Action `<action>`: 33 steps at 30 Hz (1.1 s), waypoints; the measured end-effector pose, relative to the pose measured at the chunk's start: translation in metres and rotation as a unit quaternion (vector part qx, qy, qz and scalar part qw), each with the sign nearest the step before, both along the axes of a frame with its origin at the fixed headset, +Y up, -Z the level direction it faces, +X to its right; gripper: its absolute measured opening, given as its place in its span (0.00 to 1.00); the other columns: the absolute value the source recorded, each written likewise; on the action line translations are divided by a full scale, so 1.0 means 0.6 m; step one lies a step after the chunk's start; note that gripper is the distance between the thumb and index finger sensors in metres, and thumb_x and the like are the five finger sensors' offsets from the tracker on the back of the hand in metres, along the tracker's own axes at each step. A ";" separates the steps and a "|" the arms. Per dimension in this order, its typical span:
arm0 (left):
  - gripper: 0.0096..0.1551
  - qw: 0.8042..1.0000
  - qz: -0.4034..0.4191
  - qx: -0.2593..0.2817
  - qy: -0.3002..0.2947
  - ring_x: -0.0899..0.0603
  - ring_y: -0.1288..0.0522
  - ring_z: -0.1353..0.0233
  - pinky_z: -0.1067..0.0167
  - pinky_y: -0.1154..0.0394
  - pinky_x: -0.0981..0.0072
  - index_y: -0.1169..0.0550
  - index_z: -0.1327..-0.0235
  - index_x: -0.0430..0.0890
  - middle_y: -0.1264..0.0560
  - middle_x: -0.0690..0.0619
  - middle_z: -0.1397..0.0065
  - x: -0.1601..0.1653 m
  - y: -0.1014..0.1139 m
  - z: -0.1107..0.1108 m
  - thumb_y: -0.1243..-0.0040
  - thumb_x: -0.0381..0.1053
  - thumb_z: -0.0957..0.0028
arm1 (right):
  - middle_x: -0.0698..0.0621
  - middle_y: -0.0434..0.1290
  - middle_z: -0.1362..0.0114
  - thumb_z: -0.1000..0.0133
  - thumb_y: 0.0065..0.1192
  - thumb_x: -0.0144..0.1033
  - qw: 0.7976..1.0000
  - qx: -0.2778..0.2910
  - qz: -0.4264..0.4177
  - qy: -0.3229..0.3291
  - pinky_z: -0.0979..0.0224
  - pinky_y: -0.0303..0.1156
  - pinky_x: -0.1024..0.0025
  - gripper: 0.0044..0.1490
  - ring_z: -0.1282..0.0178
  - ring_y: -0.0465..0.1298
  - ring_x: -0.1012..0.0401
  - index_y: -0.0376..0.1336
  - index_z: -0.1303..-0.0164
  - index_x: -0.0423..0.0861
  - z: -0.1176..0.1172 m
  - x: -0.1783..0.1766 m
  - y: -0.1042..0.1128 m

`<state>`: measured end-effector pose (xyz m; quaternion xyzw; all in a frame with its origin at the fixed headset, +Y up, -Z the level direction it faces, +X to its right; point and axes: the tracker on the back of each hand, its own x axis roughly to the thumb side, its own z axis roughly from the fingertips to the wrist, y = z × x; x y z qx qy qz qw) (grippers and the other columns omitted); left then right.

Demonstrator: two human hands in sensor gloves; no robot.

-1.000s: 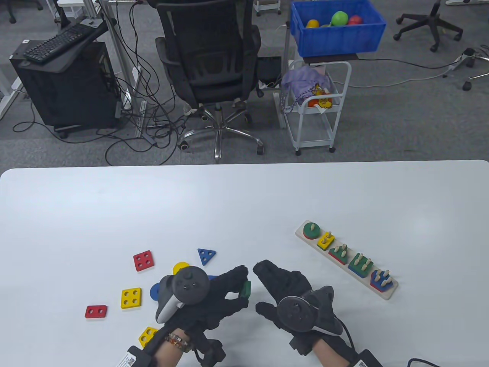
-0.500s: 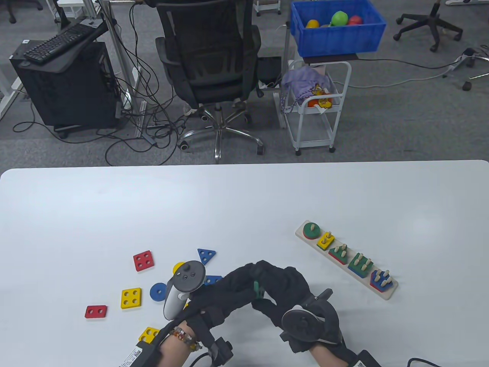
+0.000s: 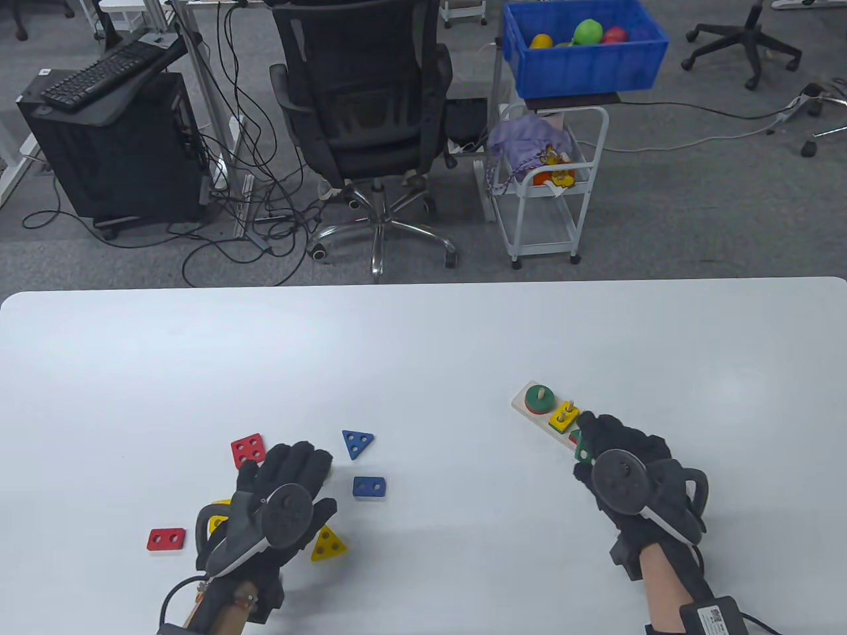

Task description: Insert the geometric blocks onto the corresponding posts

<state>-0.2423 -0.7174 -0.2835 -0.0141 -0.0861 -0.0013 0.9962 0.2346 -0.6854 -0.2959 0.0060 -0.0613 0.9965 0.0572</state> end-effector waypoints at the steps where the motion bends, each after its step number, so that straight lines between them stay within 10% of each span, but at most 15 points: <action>1: 0.42 1.000 -0.012 -0.003 0.008 0.41 0.49 0.09 0.19 0.53 0.32 0.43 0.19 0.64 0.47 0.59 0.09 -0.008 -0.002 -0.001 0.53 0.72 0.48 | 0.40 0.64 0.21 0.51 0.67 0.42 0.999 -0.013 0.015 -0.026 0.27 0.59 0.28 0.43 0.26 0.69 0.42 0.56 0.25 0.48 -0.001 0.017 -0.005; 10: 0.42 0.999 -0.011 -0.007 0.039 0.41 0.51 0.09 0.19 0.53 0.32 0.43 0.19 0.65 0.49 0.59 0.09 -0.034 -0.001 -0.003 0.53 0.72 0.49 | 0.42 0.67 0.23 0.54 0.74 0.40 0.988 -0.067 0.039 -0.136 0.29 0.61 0.28 0.41 0.28 0.72 0.41 0.61 0.29 0.49 -0.004 0.085 -0.044; 33: 0.41 0.998 -0.025 -0.030 0.042 0.41 0.50 0.09 0.19 0.52 0.32 0.43 0.19 0.65 0.49 0.59 0.09 -0.028 -0.007 -0.002 0.53 0.71 0.48 | 0.41 0.60 0.19 0.52 0.70 0.45 0.987 -0.071 0.021 -0.141 0.28 0.59 0.28 0.44 0.21 0.63 0.39 0.56 0.25 0.49 -0.006 0.084 -0.060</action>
